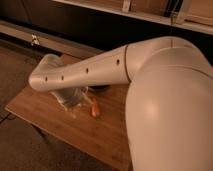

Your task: Move the arm in a circular motion

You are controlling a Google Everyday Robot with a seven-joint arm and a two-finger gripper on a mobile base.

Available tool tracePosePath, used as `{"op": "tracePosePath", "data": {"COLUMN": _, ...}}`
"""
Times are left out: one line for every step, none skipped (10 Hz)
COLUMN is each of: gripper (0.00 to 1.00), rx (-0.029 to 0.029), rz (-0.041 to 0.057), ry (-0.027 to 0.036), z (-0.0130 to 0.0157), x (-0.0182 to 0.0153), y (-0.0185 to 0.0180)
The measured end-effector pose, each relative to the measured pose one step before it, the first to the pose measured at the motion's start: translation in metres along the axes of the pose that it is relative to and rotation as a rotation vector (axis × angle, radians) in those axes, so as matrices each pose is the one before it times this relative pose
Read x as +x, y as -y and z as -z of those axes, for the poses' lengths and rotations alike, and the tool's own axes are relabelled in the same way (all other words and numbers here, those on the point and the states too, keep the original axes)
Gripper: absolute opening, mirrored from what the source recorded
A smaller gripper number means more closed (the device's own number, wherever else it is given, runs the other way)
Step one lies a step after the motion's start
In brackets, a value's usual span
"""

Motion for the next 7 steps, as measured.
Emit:
{"op": "tracePosePath", "data": {"gripper": 0.65, "rx": 0.0343, "rz": -0.09153, "ry": -0.02123, "z": -0.00478, "x": 0.01264, "y": 0.03873}}
{"op": "tracePosePath", "data": {"gripper": 0.65, "rx": 0.0191, "rz": -0.05102, "ry": -0.00513, "z": -0.00048, "x": 0.00069, "y": 0.02041}}
{"op": "tracePosePath", "data": {"gripper": 0.65, "rx": 0.04474, "rz": -0.09128, "ry": -0.00047, "z": 0.00159, "x": -0.01285, "y": 0.03412}}
{"op": "tracePosePath", "data": {"gripper": 0.65, "rx": 0.02257, "rz": -0.03622, "ry": 0.00768, "z": 0.00347, "x": -0.01498, "y": 0.00887}}
{"op": "tracePosePath", "data": {"gripper": 0.65, "rx": 0.01737, "rz": -0.02395, "ry": 0.01144, "z": 0.00428, "x": -0.0171, "y": 0.00059}}
{"op": "tracePosePath", "data": {"gripper": 0.65, "rx": 0.01521, "rz": -0.0101, "ry": 0.03458, "z": 0.01278, "x": -0.0397, "y": -0.02935}}
{"op": "tracePosePath", "data": {"gripper": 0.65, "rx": -0.00729, "rz": 0.02185, "ry": 0.02035, "z": 0.00762, "x": -0.01787, "y": -0.03278}}
